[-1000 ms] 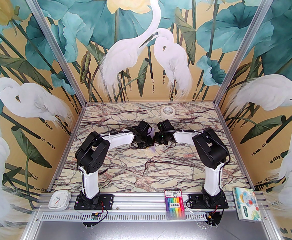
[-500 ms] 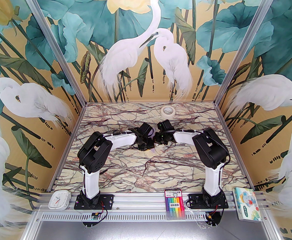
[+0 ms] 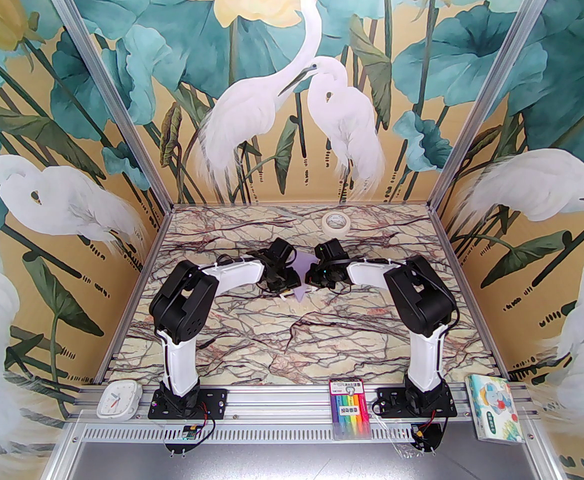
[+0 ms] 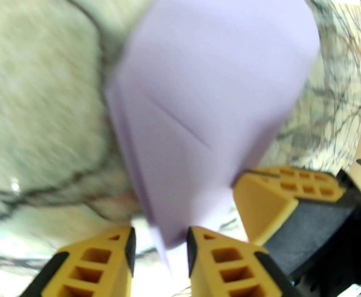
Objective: Fold a paper plane with a square sheet of paper (fold left side to right side)
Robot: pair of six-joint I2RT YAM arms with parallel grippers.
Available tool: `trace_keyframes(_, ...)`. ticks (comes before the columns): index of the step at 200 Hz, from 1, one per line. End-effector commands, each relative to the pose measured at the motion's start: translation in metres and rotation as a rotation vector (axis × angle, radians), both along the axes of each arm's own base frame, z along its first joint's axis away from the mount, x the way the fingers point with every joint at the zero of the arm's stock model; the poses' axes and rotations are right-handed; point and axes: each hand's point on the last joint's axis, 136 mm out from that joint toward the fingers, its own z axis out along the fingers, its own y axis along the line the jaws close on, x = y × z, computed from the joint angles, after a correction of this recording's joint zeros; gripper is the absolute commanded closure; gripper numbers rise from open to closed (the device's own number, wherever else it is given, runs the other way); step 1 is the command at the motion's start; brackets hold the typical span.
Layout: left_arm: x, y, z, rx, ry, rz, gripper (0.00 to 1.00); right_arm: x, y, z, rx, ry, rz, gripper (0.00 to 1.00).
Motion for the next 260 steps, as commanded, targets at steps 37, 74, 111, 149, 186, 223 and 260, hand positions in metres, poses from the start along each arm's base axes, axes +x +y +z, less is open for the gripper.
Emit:
trace_keyframes(37,0.007,-0.007,0.008,-0.06,-0.059,-0.028,0.7,-0.012,-0.011,-0.025,-0.062,0.067,-0.001,1.0)
trace_keyframes(74,0.011,-0.009,0.012,-0.076,-0.092,-0.028,0.73,-0.013,-0.011,-0.025,-0.067,0.069,0.006,1.0)
trace_keyframes(111,0.016,-0.006,0.015,-0.076,-0.109,-0.025,0.75,-0.013,-0.01,-0.023,-0.063,0.064,0.006,1.0)
trace_keyframes(149,0.024,0.002,0.02,-0.077,-0.126,-0.006,0.66,-0.012,-0.011,-0.023,-0.064,0.065,0.006,1.0)
trace_keyframes(186,0.03,0.009,0.026,-0.069,-0.147,0.01,0.65,-0.013,-0.011,-0.024,-0.066,0.069,0.008,1.0)
trace_keyframes(223,0.038,0.006,0.029,-0.09,-0.164,0.003,0.65,-0.014,-0.01,-0.025,-0.066,0.071,0.011,1.0)
trace_keyframes(260,0.043,0.004,0.021,-0.096,-0.148,-0.002,0.66,-0.014,-0.011,-0.025,-0.065,0.074,0.01,1.0)
